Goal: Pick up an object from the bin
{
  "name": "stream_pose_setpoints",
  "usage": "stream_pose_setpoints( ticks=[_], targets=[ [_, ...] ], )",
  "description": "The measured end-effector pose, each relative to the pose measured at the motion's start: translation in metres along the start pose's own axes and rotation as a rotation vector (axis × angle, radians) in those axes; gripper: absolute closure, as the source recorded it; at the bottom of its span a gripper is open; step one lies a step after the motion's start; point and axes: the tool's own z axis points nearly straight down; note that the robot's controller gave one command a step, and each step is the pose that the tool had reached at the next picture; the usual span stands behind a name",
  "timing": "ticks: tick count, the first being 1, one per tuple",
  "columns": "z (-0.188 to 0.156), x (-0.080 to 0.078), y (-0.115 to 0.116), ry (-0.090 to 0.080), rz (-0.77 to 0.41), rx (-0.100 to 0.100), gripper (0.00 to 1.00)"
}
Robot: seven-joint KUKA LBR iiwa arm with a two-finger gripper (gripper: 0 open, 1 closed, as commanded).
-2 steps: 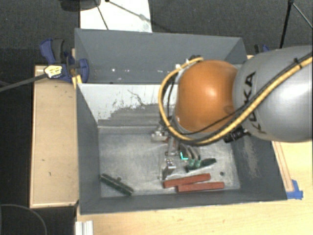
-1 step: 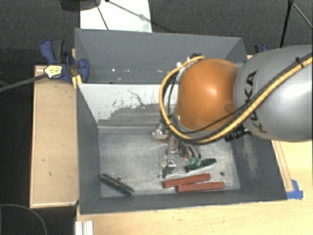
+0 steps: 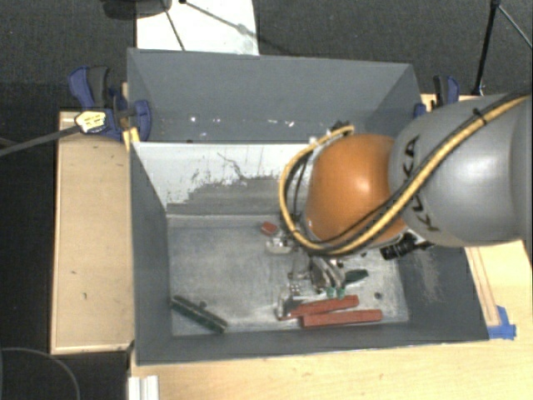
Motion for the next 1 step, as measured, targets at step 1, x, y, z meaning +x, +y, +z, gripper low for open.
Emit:
stream_pose_setpoints(
  ticks=[1],
  targets=[
    [0.0125, -0.0056, -0.0259, 0.011, -0.089, 0.002, 0.00]
  ],
)
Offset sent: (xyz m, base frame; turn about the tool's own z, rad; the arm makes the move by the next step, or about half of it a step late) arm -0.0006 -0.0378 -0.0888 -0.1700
